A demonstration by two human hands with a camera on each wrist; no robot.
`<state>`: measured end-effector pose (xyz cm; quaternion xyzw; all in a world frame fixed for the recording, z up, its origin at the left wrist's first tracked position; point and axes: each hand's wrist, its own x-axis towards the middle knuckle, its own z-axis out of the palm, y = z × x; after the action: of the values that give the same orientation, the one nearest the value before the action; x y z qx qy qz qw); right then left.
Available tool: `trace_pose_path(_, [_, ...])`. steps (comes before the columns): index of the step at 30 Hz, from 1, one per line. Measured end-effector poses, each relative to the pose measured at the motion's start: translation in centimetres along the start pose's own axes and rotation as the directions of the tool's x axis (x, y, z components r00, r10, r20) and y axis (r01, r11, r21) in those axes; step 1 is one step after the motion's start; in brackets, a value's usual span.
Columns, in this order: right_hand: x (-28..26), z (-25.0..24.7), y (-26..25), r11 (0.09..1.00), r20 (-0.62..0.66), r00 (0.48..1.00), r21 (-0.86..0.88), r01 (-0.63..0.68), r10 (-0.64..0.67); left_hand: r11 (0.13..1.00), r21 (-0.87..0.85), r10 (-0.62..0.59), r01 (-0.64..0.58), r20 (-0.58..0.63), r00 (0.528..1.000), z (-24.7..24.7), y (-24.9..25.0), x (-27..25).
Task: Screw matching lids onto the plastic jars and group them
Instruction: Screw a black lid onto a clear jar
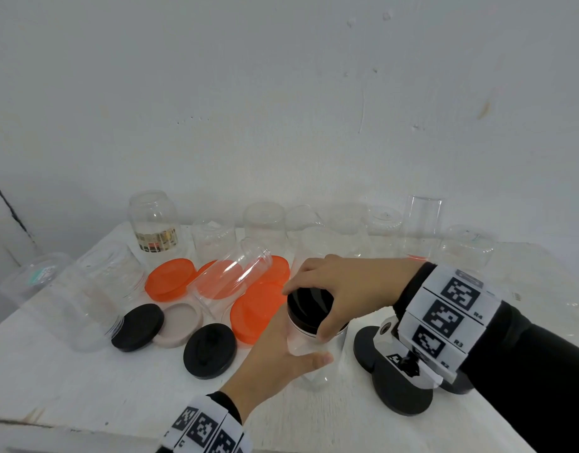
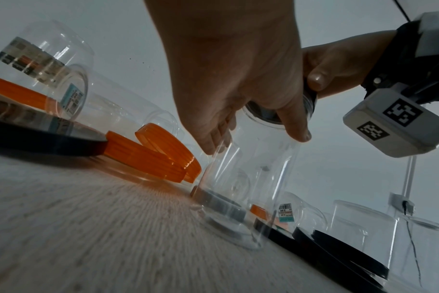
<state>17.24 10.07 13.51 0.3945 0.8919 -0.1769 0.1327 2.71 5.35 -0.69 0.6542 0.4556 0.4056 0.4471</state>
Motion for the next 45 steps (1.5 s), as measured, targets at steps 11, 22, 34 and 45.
trace_pose_path(11, [0.6, 2.3, -0.4, 0.977, -0.239, 0.965, -0.154, -0.148, 0.108, 1.000, 0.021, 0.010, -0.011, 0.017, 1.000, 0.0, -0.1, 0.0])
trace_pose_path(22, [0.0, 0.7, 0.7, 0.999, -0.035, 0.999, 0.049, -0.009, 0.011, 1.000, -0.012, -0.001, 0.001, -0.003, 1.000, 0.0, -0.2, -0.1])
trace_pose_path(34, [-0.2, 0.1, -0.2, 0.999, 0.026, 0.999, -0.012, -0.033, 0.033, 1.000, 0.002, 0.013, -0.013, -0.002, 1.000, 0.0, -0.2, 0.0])
trace_pose_path(45, [0.6, 1.5, -0.8, 0.976, -0.144, 0.976, -0.121, -0.182, 0.164, 0.999, -0.034, 0.021, -0.021, 0.017, 1.000, 0.0, -0.1, -0.2])
